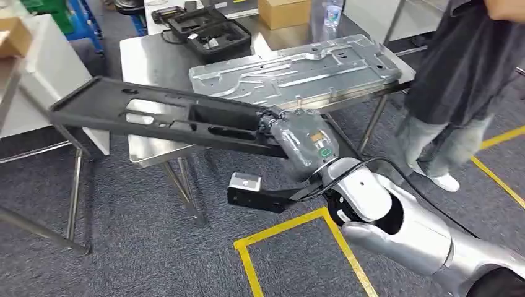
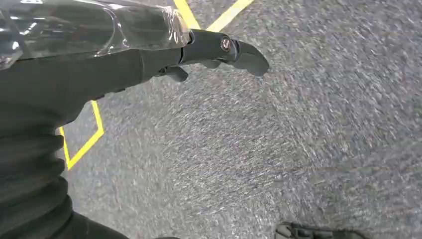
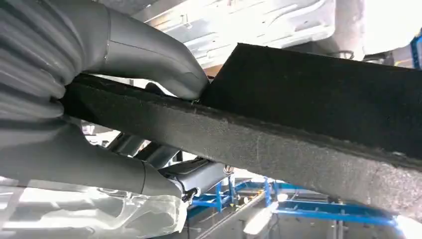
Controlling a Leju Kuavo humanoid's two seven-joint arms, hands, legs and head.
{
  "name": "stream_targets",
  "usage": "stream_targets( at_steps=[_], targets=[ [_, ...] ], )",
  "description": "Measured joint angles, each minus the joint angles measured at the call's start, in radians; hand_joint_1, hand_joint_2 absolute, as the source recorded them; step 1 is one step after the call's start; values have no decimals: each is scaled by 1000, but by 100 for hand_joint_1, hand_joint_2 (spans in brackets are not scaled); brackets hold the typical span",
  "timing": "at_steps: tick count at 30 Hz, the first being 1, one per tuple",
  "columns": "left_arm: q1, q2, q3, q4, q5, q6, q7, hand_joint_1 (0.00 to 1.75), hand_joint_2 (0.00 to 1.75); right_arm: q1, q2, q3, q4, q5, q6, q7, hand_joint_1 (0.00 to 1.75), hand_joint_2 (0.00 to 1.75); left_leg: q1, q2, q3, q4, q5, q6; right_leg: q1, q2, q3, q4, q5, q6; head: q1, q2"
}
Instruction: Take the parts from the cabinet and place them on the table.
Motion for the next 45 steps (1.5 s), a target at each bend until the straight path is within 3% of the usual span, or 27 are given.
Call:
stream_targets(
  at_steps=[3,4,5,6,7,9,10,11,13,14,18,19,20,21,22,23,25,26,27,28,30,31,33,34,35,45],
  targets=[
    [9,0,0,0,-7,-1,0,0,175,14,-8,-13,22,-11,-2,3,175,175,9,-22,-7,-7,4,-11,11,-31,-3,2,0,-12,-2,0],
    [10,0,0,0,-8,-1,1,0,175,14,-11,-15,31,-13,-2,5,175,175,9,-30,-10,-5,2,-15,4,-43,-2,-2,4,-20,-2,0],
    [14,-1,0,-1,-8,-1,0,0,175,14,-16,-21,40,-15,-3,9,175,175,8,12,-16,14,-11,-19,4,-51,1,-4,4,-22,-2,0],
    [12,-1,0,-1,-10,-1,0,0,175,18,-21,-32,50,-18,-4,12,175,175,5,52,-42,67,-40,-23,5,-60,2,-4,1,-29,-8,0],
    [11,-1,0,-1,-11,0,0,0,175,21,-25,-39,60,-21,-6,13,175,175,6,74,-85,151,-78,-28,6,-69,3,-4,0,-31,-8,0],
    [12,-2,0,-2,-14,0,-3,0,175,32,-36,-49,80,-25,-8,15,175,175,10,87,-170,312,-133,-32,8,-90,4,-4,-4,-34,-8,0],
    [13,-4,-1,-5,-15,0,-4,0,175,39,-42,-54,90,-29,-9,16,175,175,11,88,-192,343,-130,-33,9,-100,5,-4,-6,-34,-8,0],
    [14,-5,-1,-6,-18,0,-5,0,175,44,-47,-57,100,-30,-10,16,175,175,12,89,-182,313,-105,-33,9,-110,8,-4,-8,-33,-9,0],
    [13,-5,-1,-8,-22,0,-6,0,175,50,-55,-66,115,-30,-11,16,175,175,10,104,-95,138,-17,-28,9,-126,18,-4,-14,-29,-8,0],
    [13,-5,-1,-8,-23,1,-6,0,175,51,-57,-70,119,-30,-11,17,175,175,8,117,-65,81,7,-23,9,-130,22,-4,-16,-27,-9,0],
    [13,-4,-1,-8,-24,1,-6,0,175,52,-58,-72,121,-30,-12,18,175,175,6,127,-50,51,18,-20,9,-133,24,-4,-17,-26,-9,0],
    [11,-5,-1,-8,-26,3,-6,0,175,53,-66,-87,136,-30,-21,19,175,175,-12,150,-27,-4,18,-6,14,-145,28,-5,-24,-16,-8,0],
    [12,-5,-1,-13,-28,4,-6,0,175,61,-71,-97,156,-30,-21,22,175,175,-14,127,-24,-8,19,4,13,-164,38,-11,-28,1,-8,0],
    [16,-5,-1,-15,-28,5,-6,0,175,63,-77,-102,160,-30,-21,22,175,175,-2,120,-10,-20,26,10,7,-151,39,-2,-39,6,-8,0],
    [14,-5,-1,-16,-31,5,-10,0,175,64,-77,-107,164,-29,-21,22,175,175,-2,113,-5,-23,27,16,8,-113,28,35,-59,7,-7,0],
    [10,-5,-1,-16,-32,6,-10,0,175,64,-82,-111,168,-27,-21,22,175,175,-3,109,-4,-23,26,21,7,-94,-6,104,-95,6,-6,0],
    [7,-6,-1,-19,-32,4,-10,0,175,72,-85,-111,181,-20,-21,22,175,175,-3,97,-2,-23,24,24,9,-79,-98,270,-157,10,-4,0],
    [7,-7,-1,-22,-32,1,-10,0,175,80,-86,-111,185,-16,-21,22,175,175,-4,89,-1,-22,23,25,9,-79,-130,315,-159,11,-4,0],
    [8,-7,-1,-24,-32,-1,-10,0,175,85,-86,-111,189,-10,-20,22,175,175,-3,82,1,-22,22,25,9,-79,-132,300,-135,11,-4,0],
    [8,-8,-1,-24,-31,-4,-10,0,175,85,-86,-111,193,-6,-18,20,175,175,-3,77,2,-21,20,24,8,-79,-112,241,-94,11,-3,0],
    [8,-7,-1,-26,-27,-12,-11,0,175,79,-85,-111,196,2,-15,16,175,175,0,66,7,-14,12,16,6,-76,-28,54,6,10,-3,0],
    [8,-7,-1,-26,-27,-13,-13,0,175,76,-85,-111,198,5,-12,14,175,175,0,62,5,-9,8,10,5,-69,-6,1,9,9,-3,0],
    [10,-8,0,-29,-25,-21,-13,0,175,74,-82,-109,201,9,-3,8,175,175,-6,59,-2,-5,5,3,10,-71,-7,-1,10,-4,-4,0],
    [13,-7,0,-32,-25,-23,-13,0,175,73,-79,-107,203,9,5,2,175,175,-6,59,-2,-4,4,4,11,-72,-7,-3,13,-7,-4,0],
    [13,-7,0,-32,-24,-27,-14,0,175,69,-73,-104,203,9,12,-1,175,175,-6,60,-2,-4,3,16,13,-72,-7,-3,13,-7,-4,0],
    [13,-7,2,-34,-18,-42,-29,0,175,46,-29,-67,206,13,35,-18,175,175,-3,63,1,-8,2,19,15,-72,-7,-3,12,-9,-4,0]
  ],
)
